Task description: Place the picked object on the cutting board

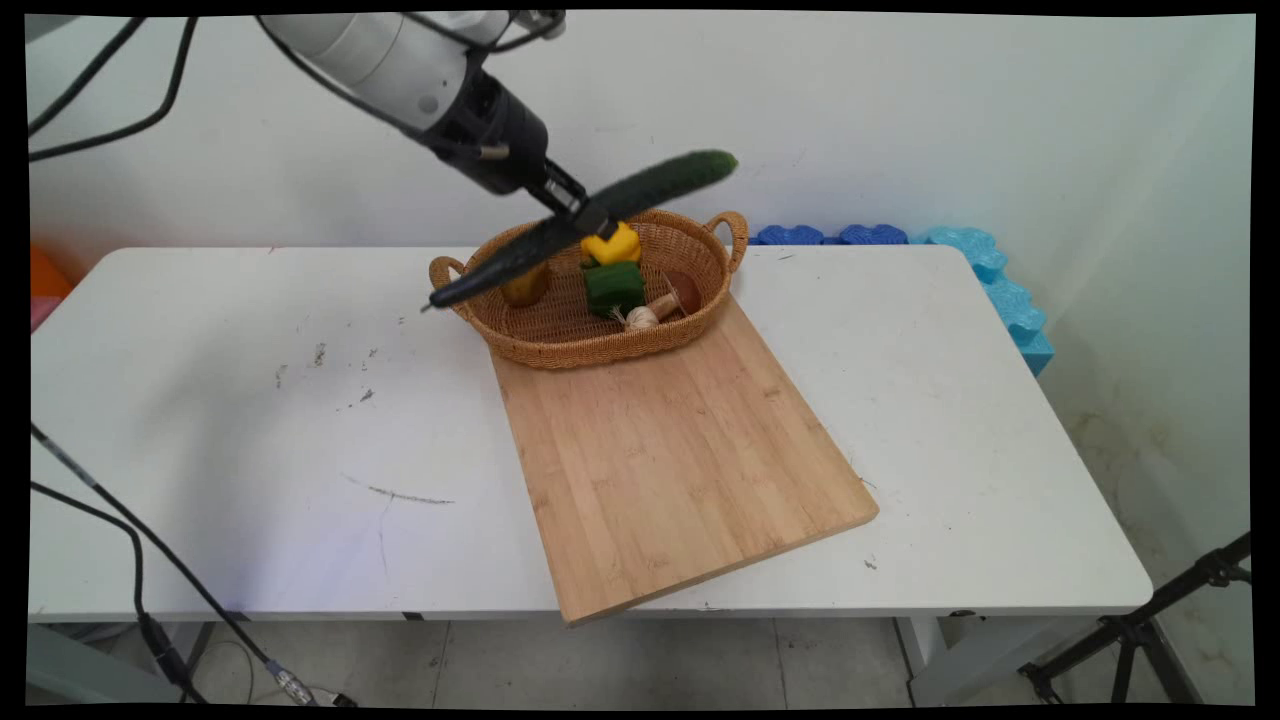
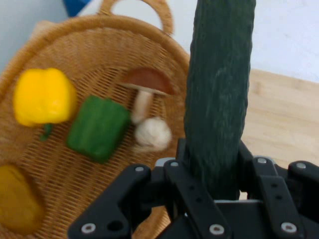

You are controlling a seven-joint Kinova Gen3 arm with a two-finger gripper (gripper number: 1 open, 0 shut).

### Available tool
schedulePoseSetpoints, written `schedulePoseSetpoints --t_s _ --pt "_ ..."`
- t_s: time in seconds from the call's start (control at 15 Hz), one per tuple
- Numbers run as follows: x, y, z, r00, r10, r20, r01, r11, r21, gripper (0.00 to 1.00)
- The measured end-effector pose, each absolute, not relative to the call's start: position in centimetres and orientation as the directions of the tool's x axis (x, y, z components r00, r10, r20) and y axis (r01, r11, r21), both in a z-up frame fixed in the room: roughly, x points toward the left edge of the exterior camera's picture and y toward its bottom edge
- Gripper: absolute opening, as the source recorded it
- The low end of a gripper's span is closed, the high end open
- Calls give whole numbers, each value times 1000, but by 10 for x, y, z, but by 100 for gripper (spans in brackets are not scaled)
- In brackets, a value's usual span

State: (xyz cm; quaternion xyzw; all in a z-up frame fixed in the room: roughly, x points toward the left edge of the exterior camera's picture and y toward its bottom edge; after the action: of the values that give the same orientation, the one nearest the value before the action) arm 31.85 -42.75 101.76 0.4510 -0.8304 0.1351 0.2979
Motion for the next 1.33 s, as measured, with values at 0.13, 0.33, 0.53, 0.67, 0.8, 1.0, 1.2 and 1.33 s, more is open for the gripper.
schedulePoseSetpoints --t_s 0.13,0.33,0.53,0.67,0.8,1.0,1.2,1.33 --pt "310 -415 1012 -425 -665 614 -821 569 48 0" --pt "294 -395 995 -447 -660 603 -805 591 50 0" --pt "283 -384 977 -463 -659 593 -796 603 49 0" --pt "272 -375 960 -476 -659 583 -788 614 51 0" --pt "261 -369 941 -487 -660 572 -779 624 57 0" --pt "245 -362 914 -498 -664 557 -769 635 70 0" --pt "236 -359 898 -505 -668 547 -764 641 78 0" --pt "229 -357 888 -507 -671 541 -761 644 86 0"
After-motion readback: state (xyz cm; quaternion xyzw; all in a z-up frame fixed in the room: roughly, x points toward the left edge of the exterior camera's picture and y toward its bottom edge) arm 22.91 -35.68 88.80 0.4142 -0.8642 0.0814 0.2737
